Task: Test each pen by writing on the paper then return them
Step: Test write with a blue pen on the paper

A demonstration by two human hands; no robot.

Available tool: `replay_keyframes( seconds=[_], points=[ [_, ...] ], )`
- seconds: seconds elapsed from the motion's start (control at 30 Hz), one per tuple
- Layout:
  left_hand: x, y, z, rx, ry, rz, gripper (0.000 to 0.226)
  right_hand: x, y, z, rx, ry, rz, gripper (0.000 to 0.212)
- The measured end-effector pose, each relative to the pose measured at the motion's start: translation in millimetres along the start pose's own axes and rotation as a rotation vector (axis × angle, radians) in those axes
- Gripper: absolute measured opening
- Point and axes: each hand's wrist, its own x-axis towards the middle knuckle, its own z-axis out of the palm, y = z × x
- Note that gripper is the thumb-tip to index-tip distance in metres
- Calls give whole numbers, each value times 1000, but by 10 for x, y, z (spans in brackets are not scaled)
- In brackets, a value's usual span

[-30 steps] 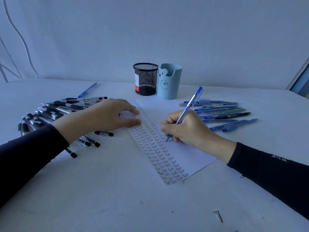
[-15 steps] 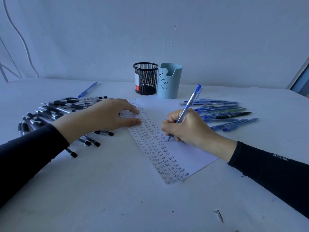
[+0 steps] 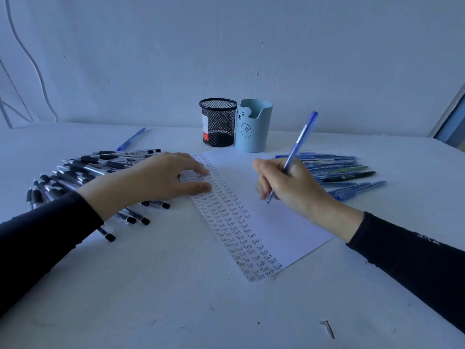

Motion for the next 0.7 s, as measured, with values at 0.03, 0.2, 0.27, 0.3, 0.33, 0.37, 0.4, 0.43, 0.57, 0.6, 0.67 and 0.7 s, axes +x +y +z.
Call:
replay_keyframes(
  seconds=[0.03, 0.2, 0.27, 0.3, 0.33, 0.37, 0.4, 0.43, 0.57, 0.6, 0.67, 0.7],
  points=[
    [0, -1, 0, 0, -1, 0, 70, 14, -20, -42, -11, 9, -21, 45],
    [6, -19, 9, -10, 10, 3, 70, 31, -45, -172, -66, -10, -104, 26],
    [5, -41, 24, -18, 11, 7, 72, 4, -38, -168, -140, -46, -208, 22],
    [3, -48, 28, -22, 12, 7, 75, -6, -21, -159, -153, -69, -251, 22],
    [2, -56, 32, -23, 10, 6, 77, -11, 0, -144, -169, -89, -285, 25],
    [1, -57, 33, -21, 10, 5, 79, -18, 28, -126, -199, -105, -308, 28],
    [-2, -54, 32, -17, 11, 6, 78, -26, 54, -98, -237, -119, -316, 30],
    [-5, -46, 27, -14, 14, 7, 78, -37, 77, -63, -270, -133, -314, 31],
    [-13, -11, 8, -17, 8, 6, 72, -95, 151, 30, -315, -200, -284, 28],
    [-14, -4, 5, -17, 3, 3, 71, -102, 165, 43, -322, -216, -278, 27],
    [-16, 5, 0, -17, -2, 4, 69, -105, 209, 66, -338, -223, -270, 26],
    [-18, 9, -2, -19, 1, 8, 68, -104, 231, 76, -369, -215, -286, 27]
  ],
)
